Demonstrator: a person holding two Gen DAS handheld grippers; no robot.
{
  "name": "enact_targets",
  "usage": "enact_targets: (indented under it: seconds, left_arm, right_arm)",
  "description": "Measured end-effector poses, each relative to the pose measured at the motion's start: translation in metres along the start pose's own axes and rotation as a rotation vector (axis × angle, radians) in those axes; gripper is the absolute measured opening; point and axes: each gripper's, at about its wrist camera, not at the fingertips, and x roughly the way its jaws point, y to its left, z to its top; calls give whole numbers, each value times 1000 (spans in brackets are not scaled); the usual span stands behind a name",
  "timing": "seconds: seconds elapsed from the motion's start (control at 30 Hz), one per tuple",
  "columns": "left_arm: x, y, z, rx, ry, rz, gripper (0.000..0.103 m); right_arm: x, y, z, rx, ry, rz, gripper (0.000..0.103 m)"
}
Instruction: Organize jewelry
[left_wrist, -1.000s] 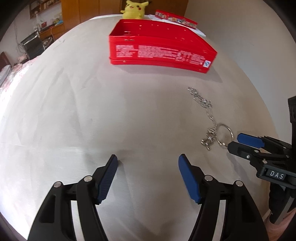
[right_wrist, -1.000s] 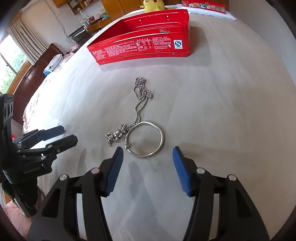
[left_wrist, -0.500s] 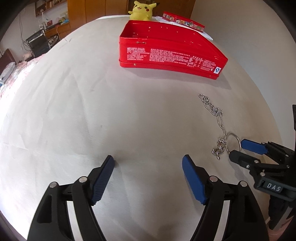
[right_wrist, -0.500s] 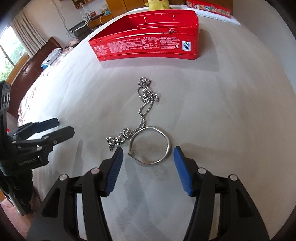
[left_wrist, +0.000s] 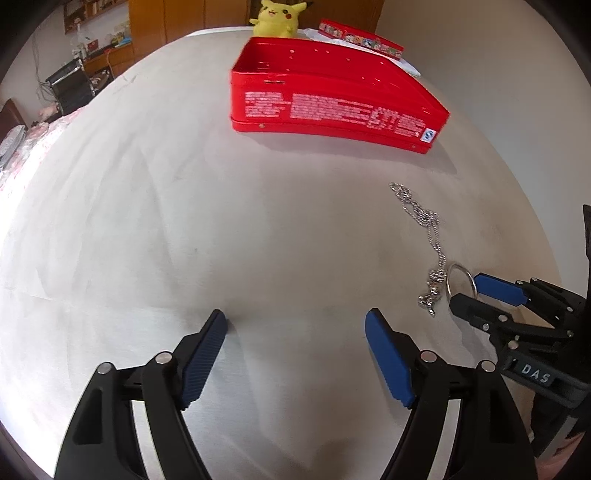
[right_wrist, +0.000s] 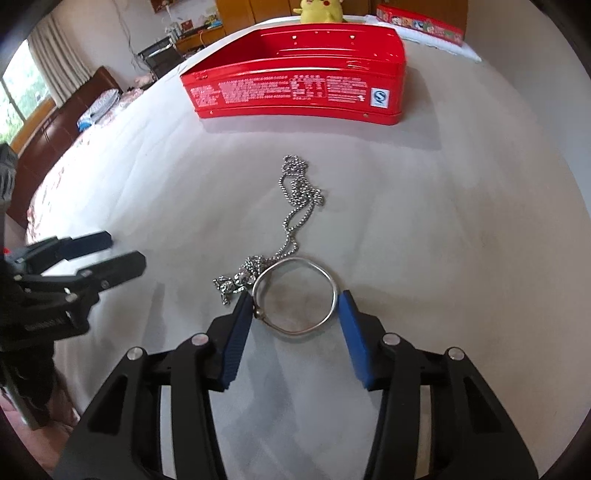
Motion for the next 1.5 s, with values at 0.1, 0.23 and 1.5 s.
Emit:
enact_targets:
  seconds: [0.1,0.23,1.5]
  left_arm:
    - [0,-12,1,31,16,-26,78]
    - [1,-39,5,102,19,-41,78]
    - [18,-93,86,197,-1,-128,12]
  right_arm:
    - [-8,-11,-2,27,-15,-13,47]
    - [-16,-27,-4,59,-27,-25,46]
    - [-15,-70,-6,146,-40,71,47]
